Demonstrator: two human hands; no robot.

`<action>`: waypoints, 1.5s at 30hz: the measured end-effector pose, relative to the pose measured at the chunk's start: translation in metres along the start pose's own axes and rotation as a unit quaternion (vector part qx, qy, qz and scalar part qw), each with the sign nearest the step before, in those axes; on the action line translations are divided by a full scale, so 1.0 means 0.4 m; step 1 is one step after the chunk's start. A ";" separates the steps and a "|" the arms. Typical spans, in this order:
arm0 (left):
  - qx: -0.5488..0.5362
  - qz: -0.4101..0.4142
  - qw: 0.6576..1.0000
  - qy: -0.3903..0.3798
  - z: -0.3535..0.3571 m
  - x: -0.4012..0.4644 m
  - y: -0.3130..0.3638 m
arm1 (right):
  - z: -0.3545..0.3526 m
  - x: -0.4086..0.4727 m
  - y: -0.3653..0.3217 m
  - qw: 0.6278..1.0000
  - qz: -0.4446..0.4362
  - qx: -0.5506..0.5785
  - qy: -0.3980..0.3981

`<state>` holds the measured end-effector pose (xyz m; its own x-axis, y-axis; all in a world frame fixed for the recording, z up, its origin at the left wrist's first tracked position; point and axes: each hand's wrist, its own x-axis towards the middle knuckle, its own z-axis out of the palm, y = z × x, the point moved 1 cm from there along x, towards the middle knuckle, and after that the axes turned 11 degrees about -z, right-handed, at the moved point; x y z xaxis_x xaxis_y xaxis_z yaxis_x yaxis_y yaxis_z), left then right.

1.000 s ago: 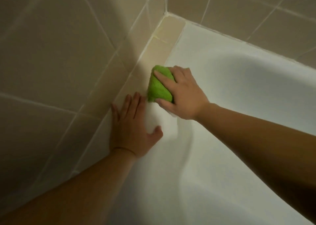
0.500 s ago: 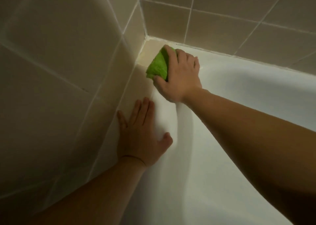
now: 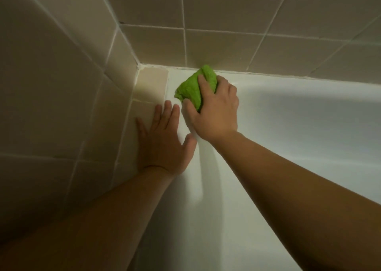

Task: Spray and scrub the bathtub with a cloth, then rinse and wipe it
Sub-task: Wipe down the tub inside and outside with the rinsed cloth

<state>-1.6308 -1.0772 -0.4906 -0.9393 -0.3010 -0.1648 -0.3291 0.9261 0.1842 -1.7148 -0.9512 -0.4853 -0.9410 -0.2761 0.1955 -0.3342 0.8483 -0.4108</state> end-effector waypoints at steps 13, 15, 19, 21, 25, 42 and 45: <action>0.011 0.036 0.999 0.002 -0.002 0.067 0.047 | -0.088 -0.065 0.298 0.931 0.310 0.091 0.170; 0.010 0.051 0.999 -0.003 0.001 0.085 0.059 | -0.079 -0.052 0.247 0.948 0.272 0.090 0.140; 0.013 0.105 0.994 0.005 0.007 0.123 0.078 | -0.047 -0.045 0.164 0.987 0.138 0.069 0.041; 0.023 0.134 0.991 0.006 0.005 0.144 0.089 | -0.058 -0.041 0.183 0.990 0.121 0.064 0.034; 0.030 0.189 0.982 -0.003 -0.001 0.174 0.109 | -0.094 -0.080 0.310 0.970 0.193 0.102 0.108; 0.062 0.491 0.868 -0.037 0.017 0.338 0.298 | -0.133 -0.113 0.449 0.957 0.199 0.136 0.163; 0.071 0.537 0.840 -0.026 0.024 0.355 0.341 | -0.185 -0.151 0.574 0.916 0.299 0.133 0.233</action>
<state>-1.8080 -0.9912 -0.4983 -0.6797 0.7332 -0.0201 0.7246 0.6755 0.1366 -1.7307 -0.7064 -0.5254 -0.8562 0.4771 0.1983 0.1737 0.6274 -0.7591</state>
